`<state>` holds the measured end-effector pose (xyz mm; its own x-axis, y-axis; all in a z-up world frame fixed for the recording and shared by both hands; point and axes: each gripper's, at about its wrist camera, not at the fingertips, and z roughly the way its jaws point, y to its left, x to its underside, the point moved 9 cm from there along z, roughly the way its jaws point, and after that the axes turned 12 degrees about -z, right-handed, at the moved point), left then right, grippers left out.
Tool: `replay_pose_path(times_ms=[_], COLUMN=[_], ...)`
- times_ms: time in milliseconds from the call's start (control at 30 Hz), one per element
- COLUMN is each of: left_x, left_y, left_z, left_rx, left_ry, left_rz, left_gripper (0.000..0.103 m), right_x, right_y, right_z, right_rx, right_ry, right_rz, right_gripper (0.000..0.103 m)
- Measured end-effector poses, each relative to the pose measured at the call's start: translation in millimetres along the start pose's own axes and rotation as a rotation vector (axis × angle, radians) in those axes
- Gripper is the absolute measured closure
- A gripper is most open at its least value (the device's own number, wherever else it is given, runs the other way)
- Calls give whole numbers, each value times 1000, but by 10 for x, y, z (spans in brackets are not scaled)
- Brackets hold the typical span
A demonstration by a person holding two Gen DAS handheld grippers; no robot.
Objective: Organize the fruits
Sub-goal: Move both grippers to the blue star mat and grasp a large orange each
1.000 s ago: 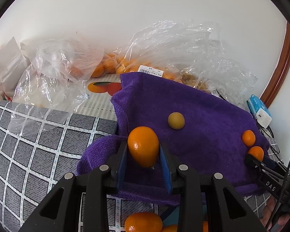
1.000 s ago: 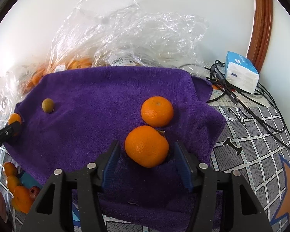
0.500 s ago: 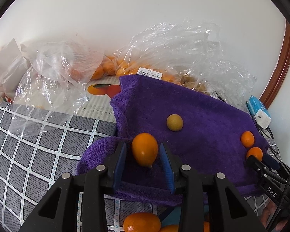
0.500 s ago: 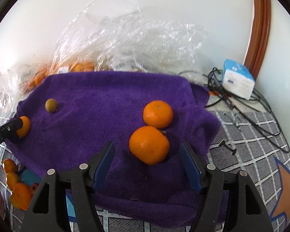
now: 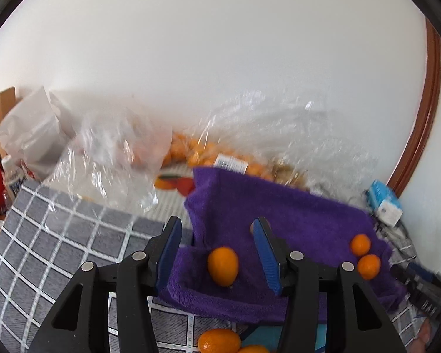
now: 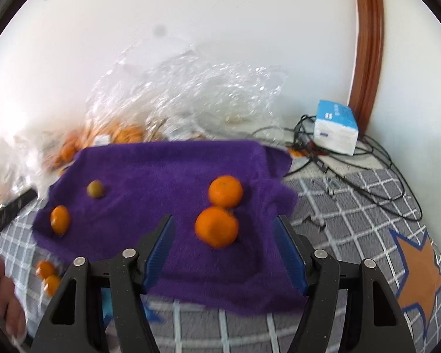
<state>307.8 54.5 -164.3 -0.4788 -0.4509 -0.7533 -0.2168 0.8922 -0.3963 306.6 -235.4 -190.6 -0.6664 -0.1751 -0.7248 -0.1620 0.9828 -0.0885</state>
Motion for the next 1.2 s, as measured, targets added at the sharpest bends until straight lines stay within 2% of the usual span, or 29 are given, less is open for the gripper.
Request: replay_pose_path(times_ms=[67,167,300,467,567,667,833,933,967,1067,1200], left_x=[-71,-41,153,365,491,625,821,884,899,941,990], left_y=[-13,34,233,578,771,920,1068,1091,1082,1007,878], left_z=[-127,-229,-315,-432,-520,-568,-554,-549,-544,-541,-530], left_rx=[22,28,-7,-62,-74,-75,-95,-96,-91,-65,-41], left_ry=[-10,31,81,110,128,144,175,182,187,202,229], left_rz=[-11,-7,32,26,-7,-28,-25,-21,-21,-5,45], left_gripper=[53,53,53,53,53,53,53,53,53,53,53], right_x=[68,180,354,561,663,755,894,967,992,1016,980], right_y=[42,126,268,507,719,984,1352,1476,1506,1532,1377], right_z=[-113,-252,-335,-324,-334,-381,-369,-286,-245,-208,-280], right_rx=[2,-8,-35,-127,-166,-244,-281,-284,-273,-254,-241], right_ry=[5,8,18,44,53,50,60,83,97,97,68], right_rz=[-19,-36,-44,-41,-62,-89,-174,-200,-210,-221,-204], right_gripper=[40,40,40,41,45,45,45,51,59,72,72])
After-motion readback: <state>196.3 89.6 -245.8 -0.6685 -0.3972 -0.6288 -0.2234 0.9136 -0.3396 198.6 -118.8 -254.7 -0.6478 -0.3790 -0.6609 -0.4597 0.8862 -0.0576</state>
